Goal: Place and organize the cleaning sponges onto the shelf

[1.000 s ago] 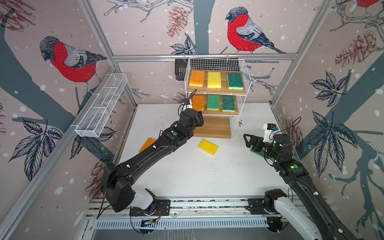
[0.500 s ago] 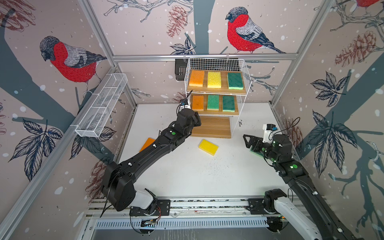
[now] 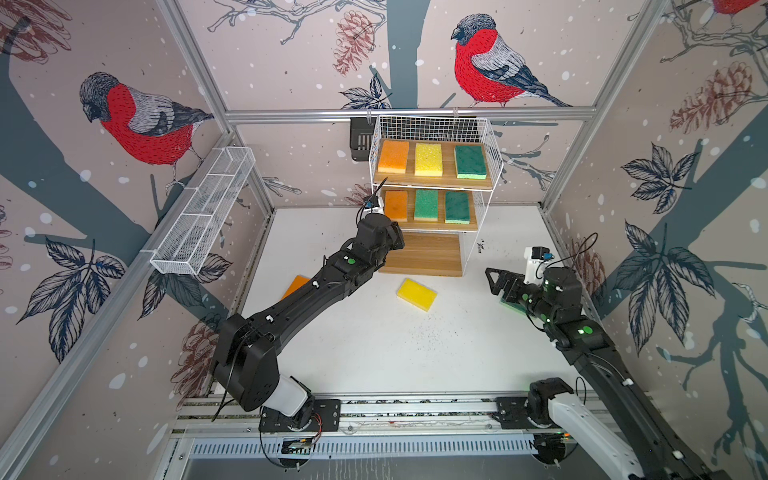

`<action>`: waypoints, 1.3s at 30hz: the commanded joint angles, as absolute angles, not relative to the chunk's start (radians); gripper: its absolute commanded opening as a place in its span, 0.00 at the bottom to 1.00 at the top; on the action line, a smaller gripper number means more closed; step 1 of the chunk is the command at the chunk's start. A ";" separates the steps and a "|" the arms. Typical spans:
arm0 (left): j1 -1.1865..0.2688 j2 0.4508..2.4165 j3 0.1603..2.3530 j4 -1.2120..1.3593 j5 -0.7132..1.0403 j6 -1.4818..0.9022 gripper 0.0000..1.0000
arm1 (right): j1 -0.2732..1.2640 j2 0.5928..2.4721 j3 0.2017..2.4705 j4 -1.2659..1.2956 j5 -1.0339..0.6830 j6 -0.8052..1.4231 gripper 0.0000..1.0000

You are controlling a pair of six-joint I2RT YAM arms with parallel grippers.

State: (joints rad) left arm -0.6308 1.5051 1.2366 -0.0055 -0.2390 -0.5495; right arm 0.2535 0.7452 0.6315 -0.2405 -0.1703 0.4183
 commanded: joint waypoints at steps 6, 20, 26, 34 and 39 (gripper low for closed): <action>-0.620 1.534 1.260 0.038 -0.229 -0.549 0.20 | 0.254 0.762 0.631 -0.199 -0.167 0.405 0.94; -0.616 1.542 1.240 0.095 -0.221 -0.586 0.20 | 0.254 0.771 0.625 -0.194 -0.169 0.407 0.94; -0.628 1.540 1.220 0.121 -0.239 -0.607 0.19 | 0.254 0.764 0.617 -0.192 -0.175 0.410 0.94; -0.685 1.555 1.229 0.118 -0.351 -0.599 0.19 | 0.254 0.747 0.604 -0.189 -0.184 0.416 0.94; -0.693 1.571 1.236 0.120 -0.381 -0.612 0.19 | 0.255 0.731 0.595 -0.190 -0.185 0.417 0.94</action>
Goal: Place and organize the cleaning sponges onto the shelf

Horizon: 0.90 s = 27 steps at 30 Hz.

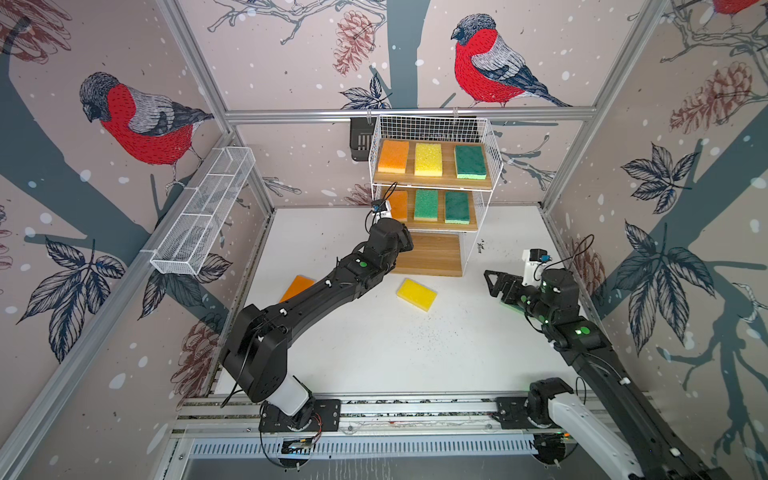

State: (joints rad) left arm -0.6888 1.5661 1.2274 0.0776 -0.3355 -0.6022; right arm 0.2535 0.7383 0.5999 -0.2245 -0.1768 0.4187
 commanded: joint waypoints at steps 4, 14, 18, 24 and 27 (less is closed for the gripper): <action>-0.695 1.571 1.232 0.135 -0.394 -0.619 0.19 | 0.254 0.722 0.591 -0.192 -0.187 0.416 0.94; -0.709 1.581 1.235 0.167 -0.419 -0.614 0.19 | 0.255 0.718 0.583 -0.183 -0.193 0.419 0.94; -0.708 1.586 1.234 0.171 -0.442 -0.617 0.19 | 0.254 0.716 0.580 -0.182 -0.195 0.421 0.94; -0.708 1.594 1.227 0.197 -0.463 -0.621 0.19 | 0.254 0.720 0.578 -0.177 -0.201 0.420 0.94; -0.708 1.604 1.235 0.196 -0.471 -0.615 0.19 | 0.255 0.722 0.576 -0.174 -0.204 0.420 0.94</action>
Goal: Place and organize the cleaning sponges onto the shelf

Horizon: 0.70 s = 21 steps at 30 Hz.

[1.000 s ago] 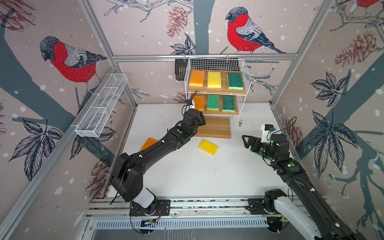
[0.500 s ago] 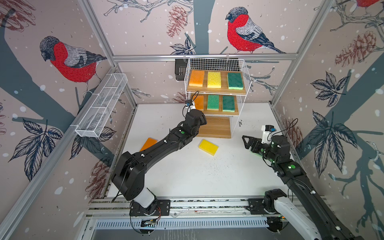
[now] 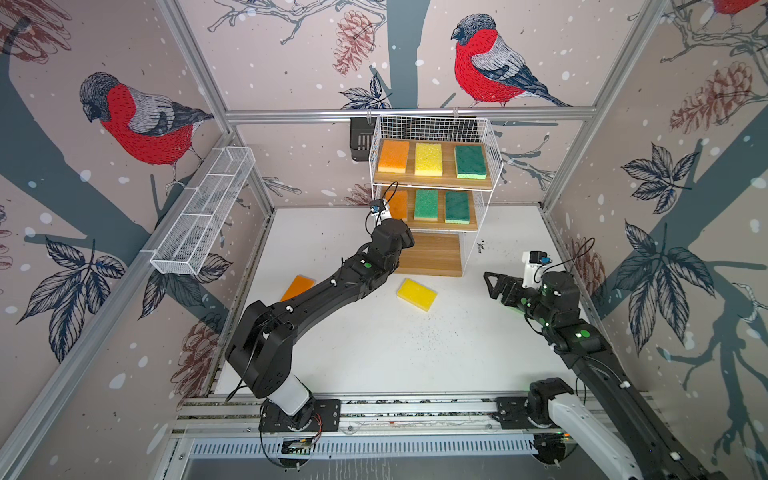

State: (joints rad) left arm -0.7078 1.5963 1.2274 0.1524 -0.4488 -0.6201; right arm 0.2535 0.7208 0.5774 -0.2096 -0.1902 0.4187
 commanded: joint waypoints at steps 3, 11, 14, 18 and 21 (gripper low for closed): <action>-0.707 1.615 1.251 0.181 -0.480 -0.614 0.19 | 0.255 0.722 0.577 -0.175 -0.206 0.420 0.94; -0.709 1.627 1.256 0.186 -0.500 -0.626 0.19 | 0.254 0.721 0.576 -0.172 -0.210 0.421 0.94; -0.709 1.631 1.255 0.187 -0.507 -0.632 0.19 | 0.254 0.722 0.575 -0.172 -0.213 0.421 0.94; -0.709 1.632 1.255 0.187 -0.523 -0.641 0.19 | 0.254 0.720 0.574 -0.173 -0.212 0.422 0.94; -0.708 1.631 1.256 0.186 -0.531 -0.651 0.19 | 0.255 0.720 0.572 -0.171 -0.212 0.423 0.94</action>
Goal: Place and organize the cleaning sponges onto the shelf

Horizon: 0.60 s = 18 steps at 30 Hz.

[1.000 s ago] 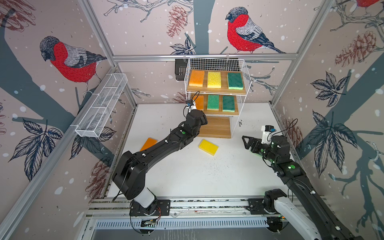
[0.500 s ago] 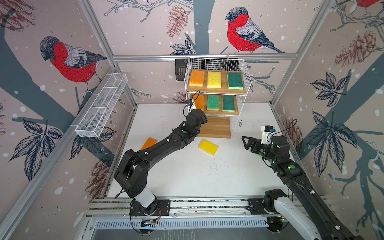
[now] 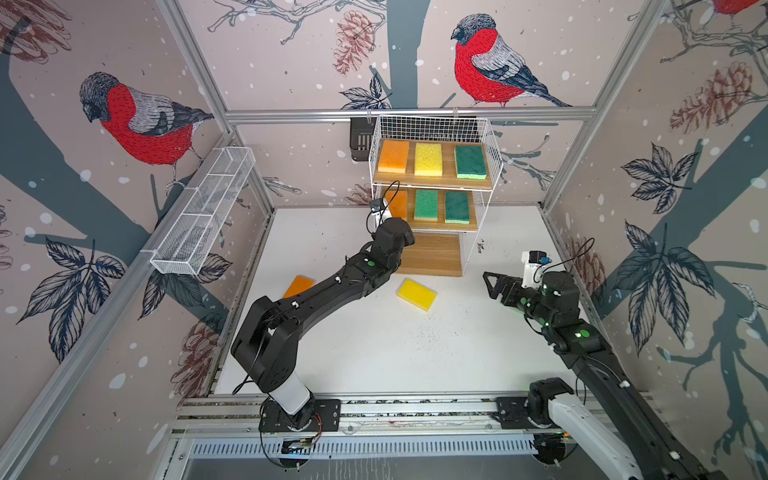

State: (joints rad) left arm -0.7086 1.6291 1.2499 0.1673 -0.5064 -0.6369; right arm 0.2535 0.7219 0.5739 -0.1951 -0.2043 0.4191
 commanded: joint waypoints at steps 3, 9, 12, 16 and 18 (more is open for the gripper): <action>-0.708 1.633 1.257 0.186 -0.532 -0.655 0.19 | 0.255 0.721 0.571 -0.169 -0.214 0.424 0.94; -0.709 1.650 1.276 0.170 -0.530 -0.654 0.19 | 0.254 0.719 0.566 -0.169 -0.215 0.426 0.94; -0.709 1.655 1.281 0.173 -0.529 -0.654 0.19 | 0.255 0.718 0.566 -0.167 -0.215 0.425 0.94; -0.709 1.659 1.287 0.165 -0.535 -0.658 0.19 | 0.255 0.719 0.563 -0.166 -0.215 0.426 0.94; -0.708 1.660 1.287 0.159 -0.542 -0.661 0.19 | 0.254 0.719 0.563 -0.166 -0.215 0.426 0.94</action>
State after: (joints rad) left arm -0.7086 1.6562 1.2785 0.1669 -0.5255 -0.6548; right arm 0.2543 0.7197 0.5636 -0.1921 -0.2104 0.4217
